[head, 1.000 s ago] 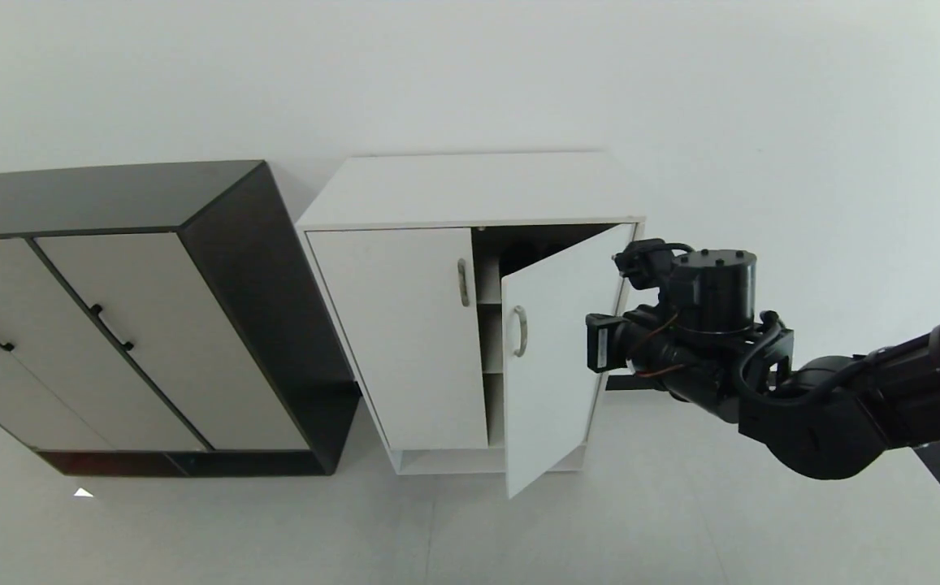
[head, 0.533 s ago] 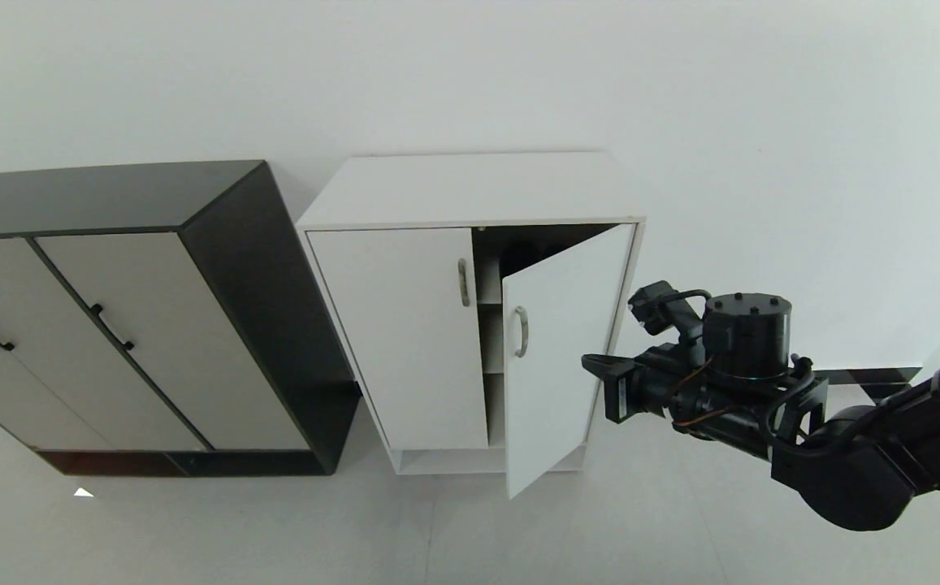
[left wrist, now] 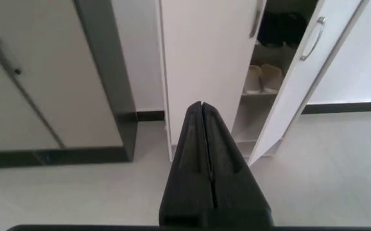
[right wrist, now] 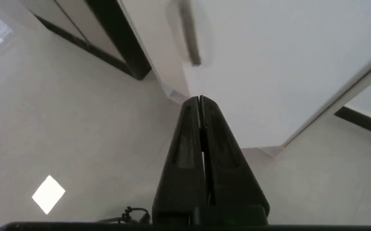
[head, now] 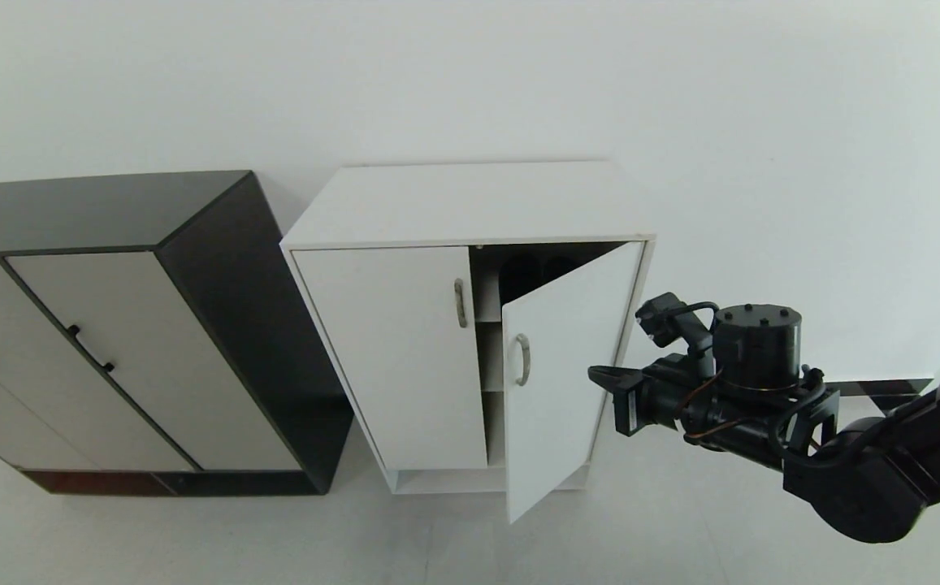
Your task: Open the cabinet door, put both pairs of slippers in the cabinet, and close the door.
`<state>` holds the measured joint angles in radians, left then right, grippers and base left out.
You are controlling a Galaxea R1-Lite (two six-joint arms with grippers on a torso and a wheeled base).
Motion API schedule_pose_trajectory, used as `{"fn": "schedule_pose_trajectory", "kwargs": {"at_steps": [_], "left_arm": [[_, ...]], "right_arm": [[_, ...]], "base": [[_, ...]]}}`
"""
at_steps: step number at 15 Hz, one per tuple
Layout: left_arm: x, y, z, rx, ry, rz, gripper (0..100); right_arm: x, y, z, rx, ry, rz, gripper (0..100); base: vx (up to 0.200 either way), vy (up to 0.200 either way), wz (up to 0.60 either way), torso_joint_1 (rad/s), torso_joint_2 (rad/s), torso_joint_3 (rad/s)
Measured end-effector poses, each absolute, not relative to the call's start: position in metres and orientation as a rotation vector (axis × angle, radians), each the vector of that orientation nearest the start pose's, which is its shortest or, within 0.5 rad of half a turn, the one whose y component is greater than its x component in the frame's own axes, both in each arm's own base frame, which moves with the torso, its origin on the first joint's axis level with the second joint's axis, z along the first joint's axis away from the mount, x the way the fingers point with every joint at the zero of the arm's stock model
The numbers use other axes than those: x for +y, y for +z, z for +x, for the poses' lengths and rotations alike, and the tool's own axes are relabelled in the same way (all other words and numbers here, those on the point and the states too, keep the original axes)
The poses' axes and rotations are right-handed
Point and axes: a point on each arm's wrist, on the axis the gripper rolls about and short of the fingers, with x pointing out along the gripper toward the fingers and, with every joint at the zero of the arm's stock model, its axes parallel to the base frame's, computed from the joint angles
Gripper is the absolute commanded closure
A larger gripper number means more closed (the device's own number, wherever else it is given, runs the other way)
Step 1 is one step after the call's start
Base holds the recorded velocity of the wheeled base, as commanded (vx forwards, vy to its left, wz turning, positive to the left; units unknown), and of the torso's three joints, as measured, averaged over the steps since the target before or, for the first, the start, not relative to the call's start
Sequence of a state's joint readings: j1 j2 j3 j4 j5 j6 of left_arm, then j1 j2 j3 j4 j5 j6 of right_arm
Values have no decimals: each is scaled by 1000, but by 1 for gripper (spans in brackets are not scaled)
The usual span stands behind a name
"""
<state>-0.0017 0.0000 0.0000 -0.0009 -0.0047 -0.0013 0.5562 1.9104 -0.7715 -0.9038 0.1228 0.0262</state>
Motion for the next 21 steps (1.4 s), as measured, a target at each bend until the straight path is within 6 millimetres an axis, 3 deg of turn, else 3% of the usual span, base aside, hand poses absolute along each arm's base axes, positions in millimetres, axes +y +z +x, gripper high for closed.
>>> {"fn": "schedule_pose_trajectory", "kwargs": {"at_steps": [7,16,21], "left_arm": [[0,76,-23,-1,-6,-2,100],[0,76,-23,-1,-6,-1,100],[0,76,-23,-1,-7,-1,100]], "right_arm": [[186,130,294,243,691,-24,100],[213,108,338,235,688,-11,100],[213,95,365,230,654,-7,100]], "base": [[29,0,0,0,-1,1],[0,0,0,0,0,0],[0,0,0,0,0,0]]}}
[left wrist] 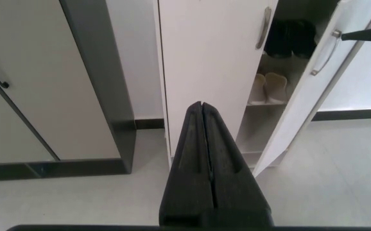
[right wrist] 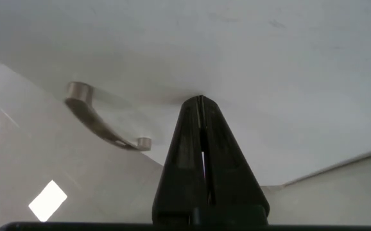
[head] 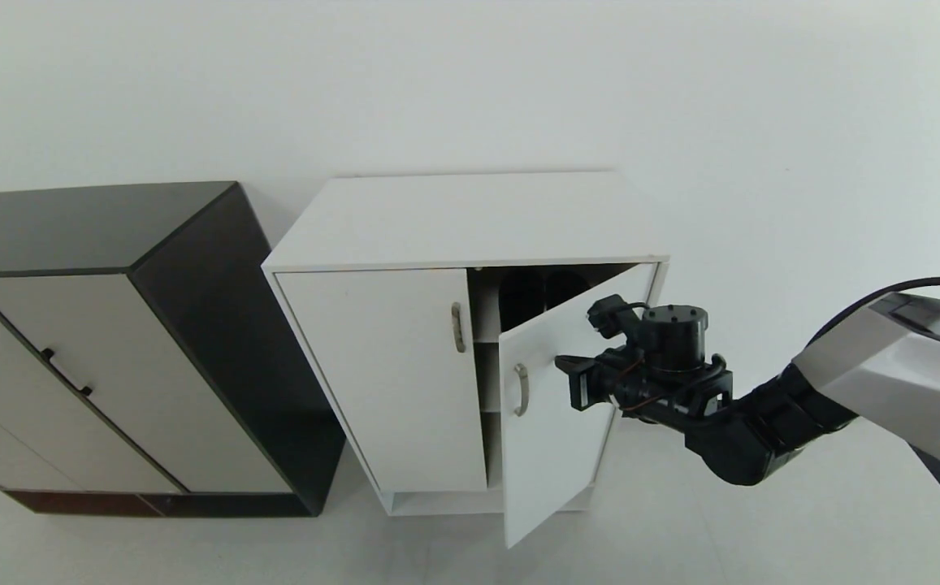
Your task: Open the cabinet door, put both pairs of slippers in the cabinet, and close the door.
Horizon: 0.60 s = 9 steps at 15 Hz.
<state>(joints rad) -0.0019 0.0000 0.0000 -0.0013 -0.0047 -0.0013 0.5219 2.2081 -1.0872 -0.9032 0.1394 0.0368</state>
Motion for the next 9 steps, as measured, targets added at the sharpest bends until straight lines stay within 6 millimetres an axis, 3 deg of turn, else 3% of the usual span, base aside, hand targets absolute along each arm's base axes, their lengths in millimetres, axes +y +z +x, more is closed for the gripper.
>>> {"fn": "schedule_pose_trajectory", "kwargs": {"at_steps": [9], "left_arm": [[0,76,-23,-1,-7,-1,100]], "right_arm": [[226,86,408,209,631,-4,100]], "base": [[0,0,0,0,0,0]]}}
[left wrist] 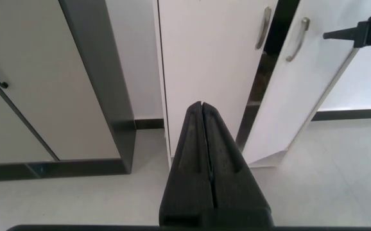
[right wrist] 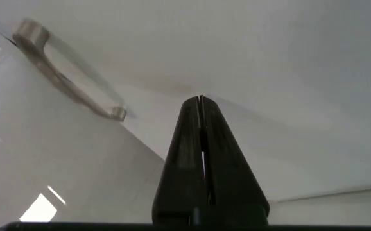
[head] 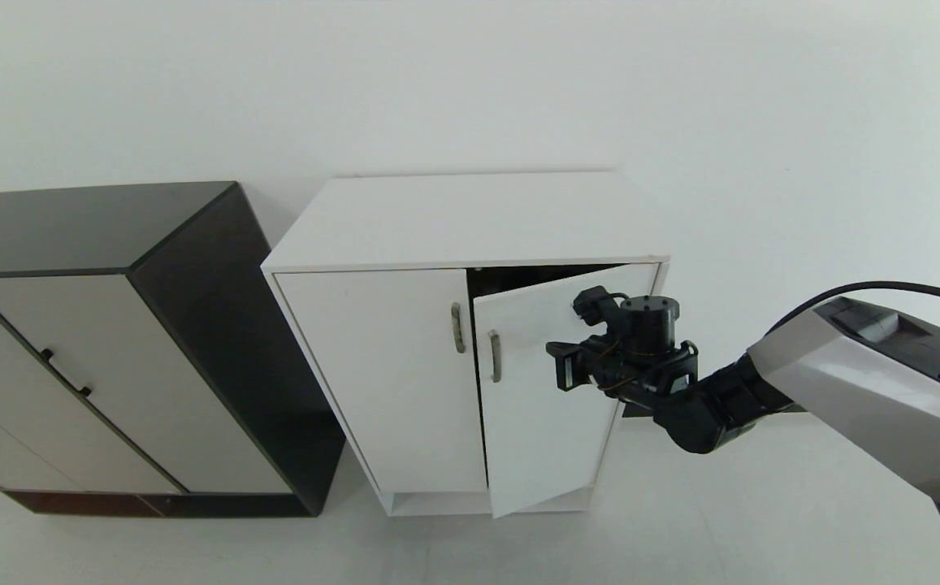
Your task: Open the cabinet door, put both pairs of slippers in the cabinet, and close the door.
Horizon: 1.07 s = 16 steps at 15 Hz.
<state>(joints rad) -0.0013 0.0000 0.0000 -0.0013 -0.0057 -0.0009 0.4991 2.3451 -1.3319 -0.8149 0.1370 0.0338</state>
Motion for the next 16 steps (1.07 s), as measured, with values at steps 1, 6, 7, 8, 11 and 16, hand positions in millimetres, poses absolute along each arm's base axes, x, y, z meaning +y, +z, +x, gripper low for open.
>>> {"fn": "schedule_pose_trajectory", "kwargs": {"at_steps": [1,6,7,8,11,16], "left_arm": [[0,76,-23,-1,-7,-1,100],[0,76,-23,-1,-7,-1,100],[0,76,-23,-1,-7,-1,100],[0,76,-23,-1,-7,-1,100],[0,76,-23,-1,-8,-1,100],[0,76,-23,-1,-7,-2,100]], "right_arm": [[227,85,411,205,629,-3,100],[222,74,426,205,602,2,100],[220,72,428,206,597,3,100],[219,70,430,207,594,3,100],[219,61,433,221,591,1,100],[220,60,440,227,574,-1,100]], "base": [[0,0,0,0,0,0],[0,0,0,0,0,0],[0,0,0,0,0,0],[0,0,0,0,0,0],[0,0,0,0,0,0],[0,0,0,0,0,0]]}}
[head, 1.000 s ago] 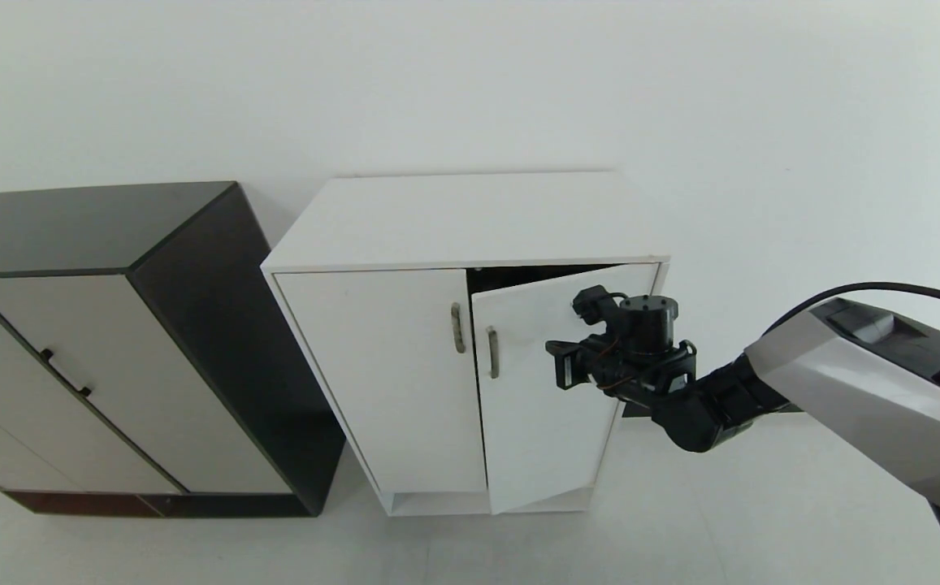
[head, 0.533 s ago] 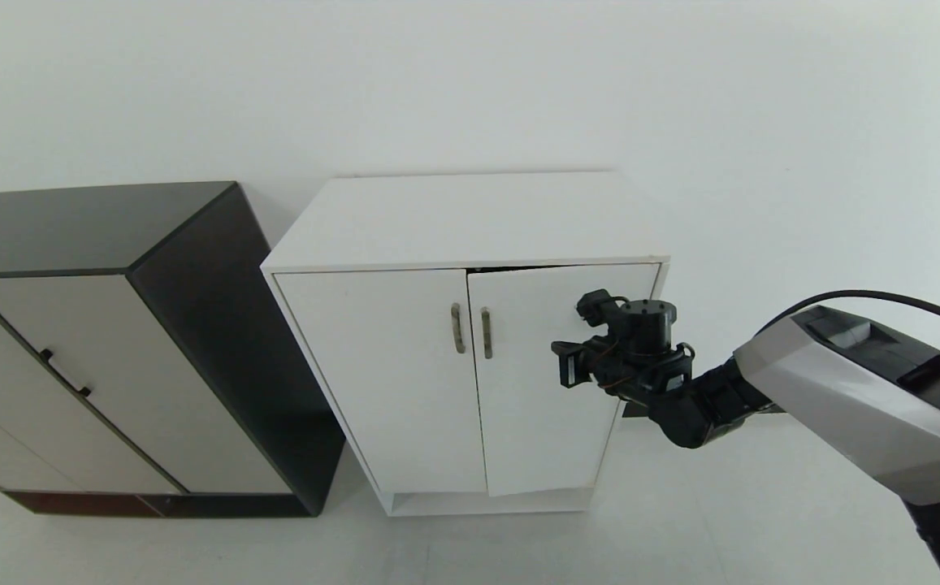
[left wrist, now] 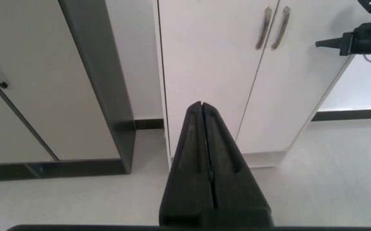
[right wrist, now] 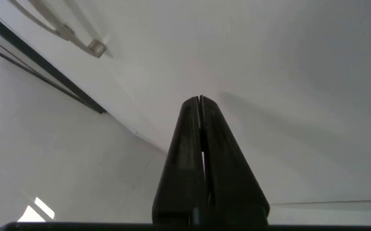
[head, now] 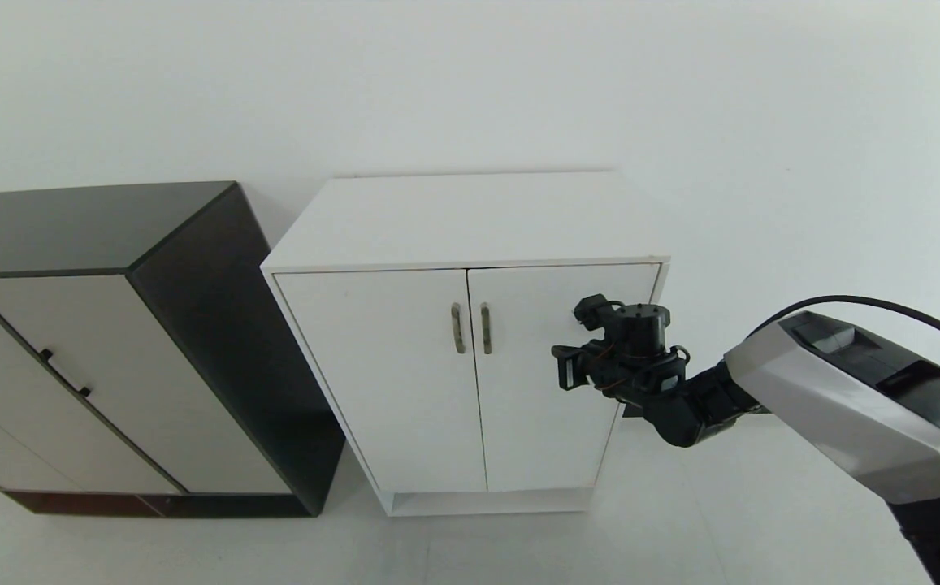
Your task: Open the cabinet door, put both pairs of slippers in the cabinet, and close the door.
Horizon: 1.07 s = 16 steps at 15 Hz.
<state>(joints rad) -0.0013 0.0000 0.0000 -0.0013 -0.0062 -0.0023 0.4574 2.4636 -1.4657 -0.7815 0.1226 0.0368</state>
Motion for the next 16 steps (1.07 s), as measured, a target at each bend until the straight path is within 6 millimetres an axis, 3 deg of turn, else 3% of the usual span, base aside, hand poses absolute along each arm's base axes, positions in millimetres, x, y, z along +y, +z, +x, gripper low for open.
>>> {"fn": "schedule_pose_trajectory", "kwargs": {"at_steps": [11,16], "left_arm": [[0,76,-23,-1,-7,-4,100],[0,76,-23,-1,-7,-3,100]], "right_arm": [[225,80,452,207,530,32,100],[227,79,456,201,526,35,100]], "base": [[0,0,0,0,0,0],[0,0,0,0,0,0]]}}
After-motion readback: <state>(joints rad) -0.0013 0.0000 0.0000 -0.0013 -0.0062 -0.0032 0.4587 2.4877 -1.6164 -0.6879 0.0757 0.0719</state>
